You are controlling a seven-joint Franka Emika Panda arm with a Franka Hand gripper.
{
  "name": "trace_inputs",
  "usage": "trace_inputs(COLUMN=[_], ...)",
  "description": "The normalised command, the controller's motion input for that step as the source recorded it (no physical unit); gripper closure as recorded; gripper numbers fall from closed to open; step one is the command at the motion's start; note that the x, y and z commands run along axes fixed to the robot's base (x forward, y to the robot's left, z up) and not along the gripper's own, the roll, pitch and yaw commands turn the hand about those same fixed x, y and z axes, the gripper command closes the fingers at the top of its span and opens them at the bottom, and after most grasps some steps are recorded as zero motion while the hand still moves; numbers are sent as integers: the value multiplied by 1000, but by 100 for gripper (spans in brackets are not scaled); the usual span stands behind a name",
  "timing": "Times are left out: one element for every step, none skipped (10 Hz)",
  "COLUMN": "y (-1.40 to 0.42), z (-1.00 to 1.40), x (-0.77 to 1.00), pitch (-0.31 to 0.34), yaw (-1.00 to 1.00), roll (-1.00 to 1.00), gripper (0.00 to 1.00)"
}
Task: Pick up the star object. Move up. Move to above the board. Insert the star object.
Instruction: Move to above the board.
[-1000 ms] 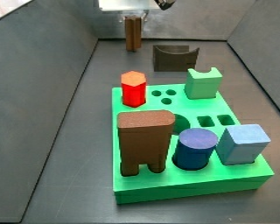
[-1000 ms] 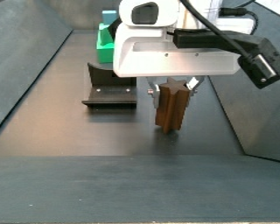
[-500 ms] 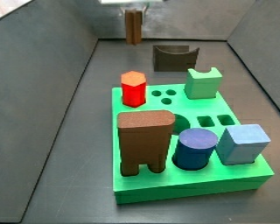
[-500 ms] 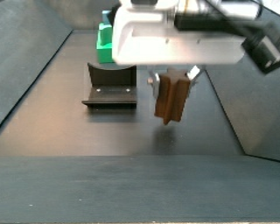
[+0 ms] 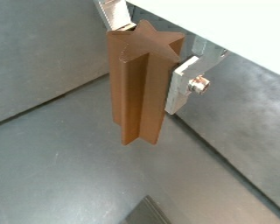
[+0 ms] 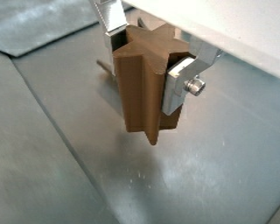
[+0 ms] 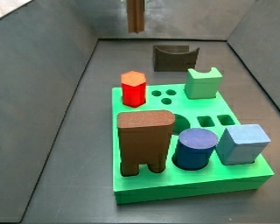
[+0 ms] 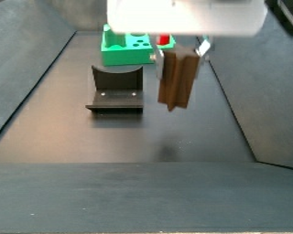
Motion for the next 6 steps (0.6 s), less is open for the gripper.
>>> trace_inputs(y=[-84,-79,-75,-71,-65,-55], z=[1000,1000,1000,1000,1000,1000], x=[180,165,150,135,120,107], pitch=[114,114,113,110,102,98], yaw=[67,55,49,45,36,30], roll=[89,105,113,110,89,77], gripper=[100,100,100,100,100,100])
